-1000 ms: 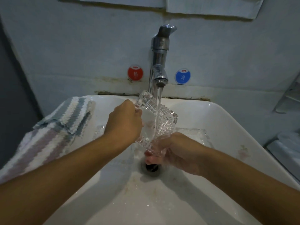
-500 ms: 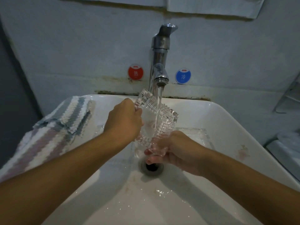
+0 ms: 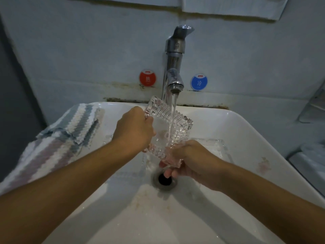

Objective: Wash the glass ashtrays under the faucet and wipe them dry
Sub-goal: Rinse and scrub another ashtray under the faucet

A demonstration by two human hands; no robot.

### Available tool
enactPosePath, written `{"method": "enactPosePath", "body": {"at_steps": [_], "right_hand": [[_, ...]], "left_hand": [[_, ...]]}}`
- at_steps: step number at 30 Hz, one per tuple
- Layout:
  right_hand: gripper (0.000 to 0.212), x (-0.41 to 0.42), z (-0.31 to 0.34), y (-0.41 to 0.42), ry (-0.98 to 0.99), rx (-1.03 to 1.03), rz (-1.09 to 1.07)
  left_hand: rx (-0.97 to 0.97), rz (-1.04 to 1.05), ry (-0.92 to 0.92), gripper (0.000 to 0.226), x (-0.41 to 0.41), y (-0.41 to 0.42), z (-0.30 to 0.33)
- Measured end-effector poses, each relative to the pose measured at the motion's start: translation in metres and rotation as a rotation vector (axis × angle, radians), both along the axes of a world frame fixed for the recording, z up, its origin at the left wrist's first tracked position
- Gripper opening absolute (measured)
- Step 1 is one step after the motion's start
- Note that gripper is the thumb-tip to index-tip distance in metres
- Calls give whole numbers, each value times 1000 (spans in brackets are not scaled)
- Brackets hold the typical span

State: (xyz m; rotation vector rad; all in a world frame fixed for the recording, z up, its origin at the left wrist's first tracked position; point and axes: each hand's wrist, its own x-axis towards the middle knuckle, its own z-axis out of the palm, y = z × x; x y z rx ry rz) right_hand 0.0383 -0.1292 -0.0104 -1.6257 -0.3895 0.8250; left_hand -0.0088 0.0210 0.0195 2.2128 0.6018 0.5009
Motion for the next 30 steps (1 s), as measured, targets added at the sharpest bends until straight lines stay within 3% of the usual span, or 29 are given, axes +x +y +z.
{"method": "enactPosePath", "body": {"at_steps": [6,9,12,15,21,23,28,30], "right_hand": [[15,1,-4,1,20,-39,-18],[15,-3,-6,2,-60,-101,-21],[31,-5,-5,3,-211,-184,-65],[44,-3,-3,2,-238,-203,-147],[18,4,0,-2,-229,-53,-36],[30,4,1,0,-250,-35,-25],[13,4,-1,3,-273,-127,-192],[20,7,-2,3,-328,-166,-276]], "left_hand": [[28,3,31,20,-1,-2,-3],[22,8,47,21,-2,0,-2],[0,10,63,23,-2,-2,0],[-70,-2,61,25,-2,-7,1],[-71,7,52,24,-2,-7,0],[-42,16,29,20,-2,-6,0],[-41,3,24,18,-3,-10,0],[-41,2,37,20,-4,-12,1]]}}
